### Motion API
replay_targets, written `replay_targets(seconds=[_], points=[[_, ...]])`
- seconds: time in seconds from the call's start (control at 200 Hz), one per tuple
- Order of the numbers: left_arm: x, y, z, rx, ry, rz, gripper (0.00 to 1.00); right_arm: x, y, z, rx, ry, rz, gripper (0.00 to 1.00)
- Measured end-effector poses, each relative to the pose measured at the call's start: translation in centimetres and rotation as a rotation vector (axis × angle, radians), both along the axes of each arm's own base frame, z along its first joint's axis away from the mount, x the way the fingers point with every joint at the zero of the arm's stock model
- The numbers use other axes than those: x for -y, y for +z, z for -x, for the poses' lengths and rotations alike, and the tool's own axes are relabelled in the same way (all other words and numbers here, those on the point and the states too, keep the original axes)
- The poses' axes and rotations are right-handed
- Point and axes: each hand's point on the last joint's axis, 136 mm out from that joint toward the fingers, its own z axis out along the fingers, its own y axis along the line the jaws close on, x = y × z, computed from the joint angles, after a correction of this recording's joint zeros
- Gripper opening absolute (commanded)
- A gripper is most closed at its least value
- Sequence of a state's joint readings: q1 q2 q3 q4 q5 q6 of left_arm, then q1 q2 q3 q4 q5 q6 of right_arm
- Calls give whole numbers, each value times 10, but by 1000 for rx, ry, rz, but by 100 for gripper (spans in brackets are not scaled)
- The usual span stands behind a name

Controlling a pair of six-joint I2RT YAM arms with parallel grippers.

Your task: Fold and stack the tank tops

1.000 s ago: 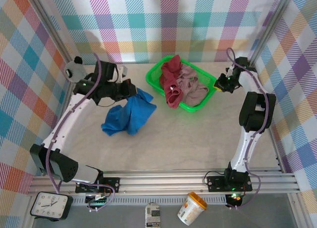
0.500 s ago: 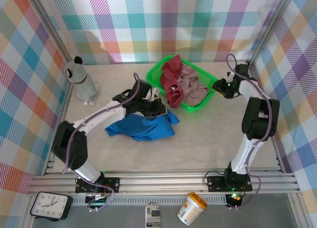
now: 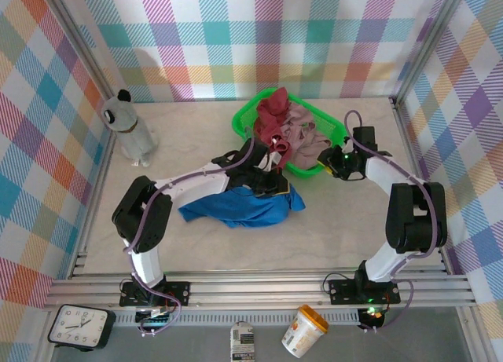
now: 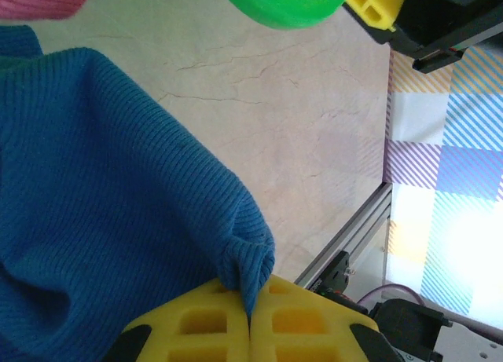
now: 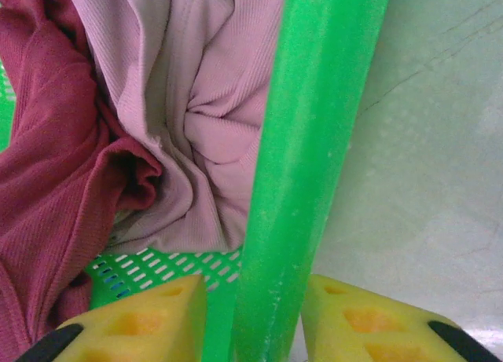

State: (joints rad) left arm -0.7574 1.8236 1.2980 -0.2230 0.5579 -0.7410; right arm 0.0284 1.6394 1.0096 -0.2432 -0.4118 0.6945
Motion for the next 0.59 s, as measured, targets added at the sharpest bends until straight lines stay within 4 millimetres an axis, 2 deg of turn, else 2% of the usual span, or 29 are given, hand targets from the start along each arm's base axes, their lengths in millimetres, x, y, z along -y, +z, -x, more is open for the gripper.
replay_targets(seconds=[0.1, 0.19, 0.37, 0.49, 0.595], points=[[3, -2, -1, 2, -1, 5, 0, 3, 1, -3, -3, -18, 6, 10], [10, -6, 0, -3, -11, 4, 0, 11, 7, -13, 4, -28, 31, 0], [37, -19, -2, -7, -47, 0, 0, 32, 18, -53, 48, 1, 84, 0], [61, -23, -11, 6, -65, 11, 1, 55, 14, -88, 50, 5, 114, 0], [86, -23, -15, 26, -90, 31, 9, 79, 5, -116, 46, 15, 124, 2]])
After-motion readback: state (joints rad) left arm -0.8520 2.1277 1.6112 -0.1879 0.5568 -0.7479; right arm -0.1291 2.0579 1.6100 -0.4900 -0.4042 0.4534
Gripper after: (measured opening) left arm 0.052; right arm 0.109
